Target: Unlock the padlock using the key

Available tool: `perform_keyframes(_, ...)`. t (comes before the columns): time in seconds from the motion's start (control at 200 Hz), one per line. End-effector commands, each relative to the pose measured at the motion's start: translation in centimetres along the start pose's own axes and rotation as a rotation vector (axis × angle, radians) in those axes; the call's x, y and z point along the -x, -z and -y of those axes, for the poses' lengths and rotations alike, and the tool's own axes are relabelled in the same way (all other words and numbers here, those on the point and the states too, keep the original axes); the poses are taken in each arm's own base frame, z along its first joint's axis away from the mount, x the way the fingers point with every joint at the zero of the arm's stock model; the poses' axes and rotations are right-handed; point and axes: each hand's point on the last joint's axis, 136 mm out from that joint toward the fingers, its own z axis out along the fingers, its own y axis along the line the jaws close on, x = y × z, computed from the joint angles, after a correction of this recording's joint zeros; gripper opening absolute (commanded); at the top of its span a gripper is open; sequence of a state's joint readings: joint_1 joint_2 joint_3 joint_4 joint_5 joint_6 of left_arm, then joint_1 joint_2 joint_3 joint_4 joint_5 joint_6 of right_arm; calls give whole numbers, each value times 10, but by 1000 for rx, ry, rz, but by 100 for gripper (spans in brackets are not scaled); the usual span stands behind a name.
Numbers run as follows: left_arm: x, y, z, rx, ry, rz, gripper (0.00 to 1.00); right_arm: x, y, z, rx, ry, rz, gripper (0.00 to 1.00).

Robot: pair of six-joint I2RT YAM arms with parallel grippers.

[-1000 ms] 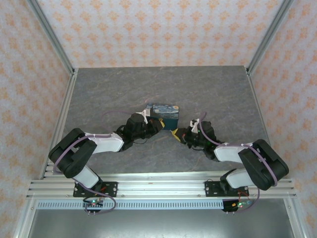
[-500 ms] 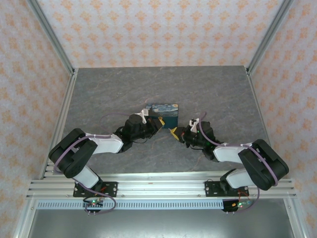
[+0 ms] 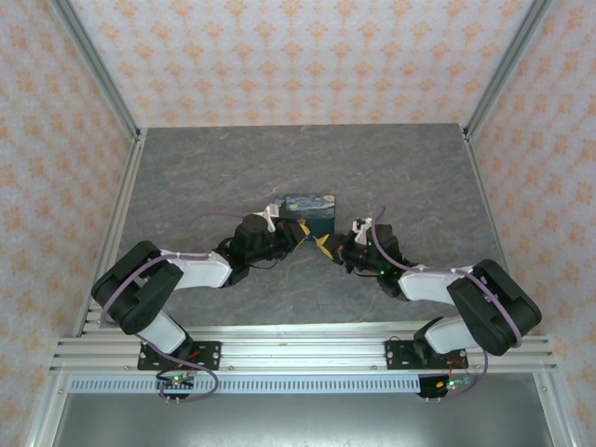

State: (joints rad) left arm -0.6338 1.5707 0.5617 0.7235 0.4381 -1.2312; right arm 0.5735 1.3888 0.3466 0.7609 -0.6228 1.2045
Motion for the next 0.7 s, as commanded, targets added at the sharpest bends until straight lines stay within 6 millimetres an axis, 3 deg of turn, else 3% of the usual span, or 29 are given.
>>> perform_keyframes(0.0,6,2,18,-66,-10,17,0,5,-5,-20,53,26,20,0)
perform_keyframes(0.696,5,4,20,-67,-15,13,0,5,-17,-26,55,29,9,0)
